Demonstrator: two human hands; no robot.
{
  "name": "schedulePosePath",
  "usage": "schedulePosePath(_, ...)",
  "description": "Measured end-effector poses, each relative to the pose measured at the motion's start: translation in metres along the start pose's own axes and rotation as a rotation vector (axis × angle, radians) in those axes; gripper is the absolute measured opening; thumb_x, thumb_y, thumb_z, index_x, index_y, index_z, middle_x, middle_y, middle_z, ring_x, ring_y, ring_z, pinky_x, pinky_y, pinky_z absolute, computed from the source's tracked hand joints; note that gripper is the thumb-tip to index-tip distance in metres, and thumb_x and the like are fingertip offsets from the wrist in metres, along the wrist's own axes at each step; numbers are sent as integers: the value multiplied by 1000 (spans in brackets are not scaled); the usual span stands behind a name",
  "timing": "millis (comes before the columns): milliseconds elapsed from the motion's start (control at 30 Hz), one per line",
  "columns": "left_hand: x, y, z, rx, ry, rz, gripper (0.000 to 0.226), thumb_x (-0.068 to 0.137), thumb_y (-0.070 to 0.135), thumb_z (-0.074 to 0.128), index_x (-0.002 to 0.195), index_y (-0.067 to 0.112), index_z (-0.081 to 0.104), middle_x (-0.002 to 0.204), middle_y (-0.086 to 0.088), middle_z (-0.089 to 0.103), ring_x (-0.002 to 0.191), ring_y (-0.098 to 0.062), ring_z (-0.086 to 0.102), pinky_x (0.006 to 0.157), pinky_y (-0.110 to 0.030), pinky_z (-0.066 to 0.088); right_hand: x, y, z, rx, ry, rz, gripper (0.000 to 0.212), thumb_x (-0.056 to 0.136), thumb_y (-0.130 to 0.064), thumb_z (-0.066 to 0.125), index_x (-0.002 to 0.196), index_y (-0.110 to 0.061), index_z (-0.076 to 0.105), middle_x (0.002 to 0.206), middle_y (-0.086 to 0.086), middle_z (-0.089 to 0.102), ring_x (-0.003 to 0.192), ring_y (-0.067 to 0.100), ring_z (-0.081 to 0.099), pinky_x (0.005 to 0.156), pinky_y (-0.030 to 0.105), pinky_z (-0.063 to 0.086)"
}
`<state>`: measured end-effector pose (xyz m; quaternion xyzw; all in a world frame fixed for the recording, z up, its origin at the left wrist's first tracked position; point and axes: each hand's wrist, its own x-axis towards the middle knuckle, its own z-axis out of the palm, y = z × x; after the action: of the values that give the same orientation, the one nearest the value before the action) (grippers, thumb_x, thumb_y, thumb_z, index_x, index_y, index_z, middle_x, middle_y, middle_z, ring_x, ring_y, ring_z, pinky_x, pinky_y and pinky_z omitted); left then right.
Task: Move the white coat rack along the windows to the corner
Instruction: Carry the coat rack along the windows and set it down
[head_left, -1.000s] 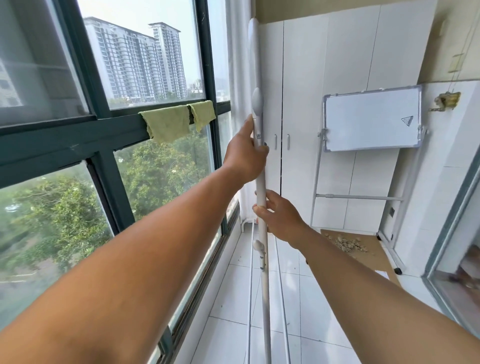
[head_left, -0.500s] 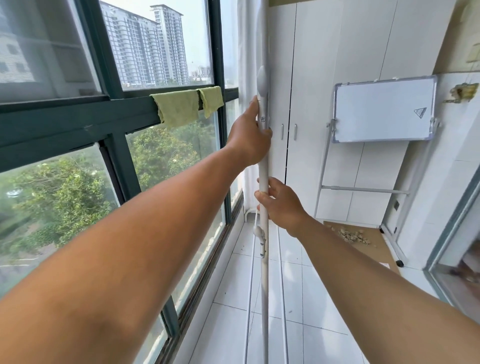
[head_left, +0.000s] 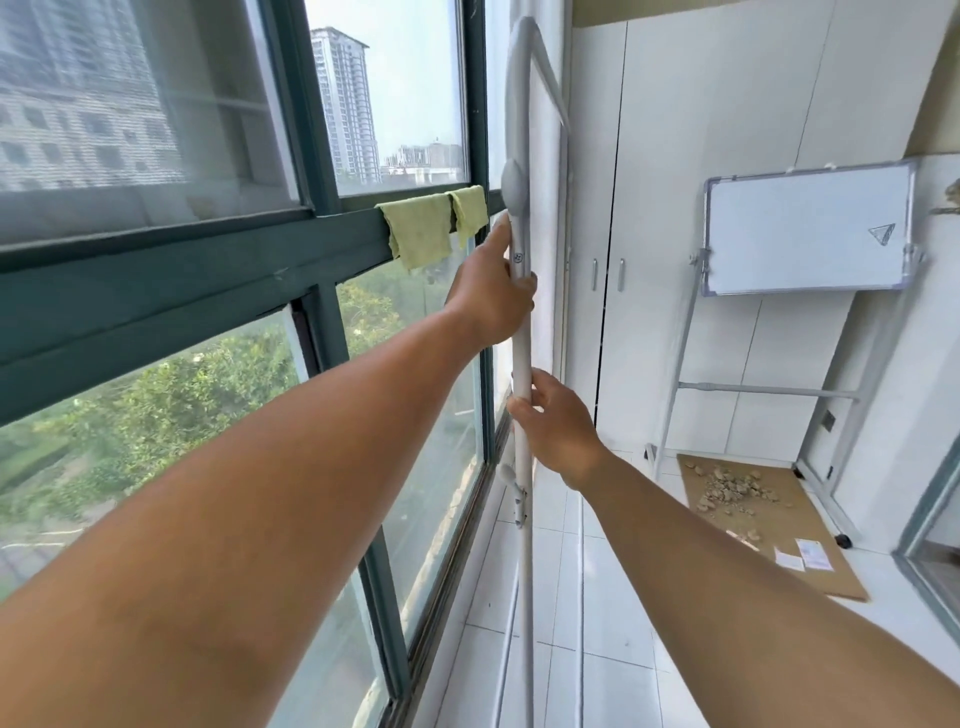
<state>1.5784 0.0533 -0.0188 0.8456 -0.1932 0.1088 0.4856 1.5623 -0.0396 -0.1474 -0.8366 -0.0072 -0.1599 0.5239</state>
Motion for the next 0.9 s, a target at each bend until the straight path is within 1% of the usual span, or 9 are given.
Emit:
schedulePosePath(100,3,-13,-16,-3,1,-20,66,93,10,49,149,28,19,107,-13,59,82,-25,61,60,-30,52,3,-6,21,-10,19,-17,22,88,-21,48,107,-18,58,89,5,62,80,24,58,66,31,46)
schedulePosePath(200,8,-26,-31,6,2,-33,70,93,11,49,151,27,12,116,-8,56,96,-29,64,77,-39,57,9,-13,42,-21,38,-19,26,87,-21,47,112,-20,57,82,-3,57,71,16,53,63,29,39)
schedulePosePath(300,13,-36,-45,5,22,-46,71,93,12,51,150,27,12,124,-8,57,99,-28,65,66,-32,53,15,-19,60,-28,51,-30,22,87,-19,47,107,-20,57,72,-7,54,63,10,51,54,25,36)
schedulePosePath(400,16,-44,-57,-27,33,-51,69,93,11,51,150,26,17,100,-2,59,91,-23,67,50,-19,46,18,-24,71,-36,54,-38,19,86,-18,46,102,-20,57,66,-10,51,61,11,50,53,24,35)
schedulePosePath(433,17,-45,-59,-31,30,-50,68,93,11,51,150,26,17,99,-1,58,89,-22,66,49,-18,44,19,-25,72,-41,54,-38,20,86,-19,46,103,-19,57,67,-10,51,61,9,50,53,24,34)
schedulePosePath(567,14,-46,-58,-44,6,-26,69,93,11,50,150,27,15,120,-5,53,95,-22,64,52,-16,47,16,-24,72,-62,67,-32,19,86,-20,46,102,-19,57,74,-1,58,66,15,53,56,27,37)
schedulePosePath(667,11,-44,-51,-55,-29,-6,69,94,12,49,150,31,14,113,-6,57,83,-20,61,57,-23,47,11,-21,64,-54,72,-12,17,85,-20,46,98,-18,57,82,5,62,77,25,56,68,35,44)
schedulePosePath(733,9,-42,-46,-53,-35,13,69,94,13,49,149,33,14,104,-5,57,75,-18,56,54,-24,44,8,-18,59,-52,71,-14,17,86,-20,46,99,-18,57,77,0,57,75,22,53,66,33,42)
schedulePosePath(900,4,-39,-44,-44,-37,18,67,95,12,47,149,34,14,111,-6,57,98,-31,63,64,-31,50,6,-17,58,-72,63,-12,18,87,-22,46,102,-19,56,72,-4,51,73,20,51,58,27,40)
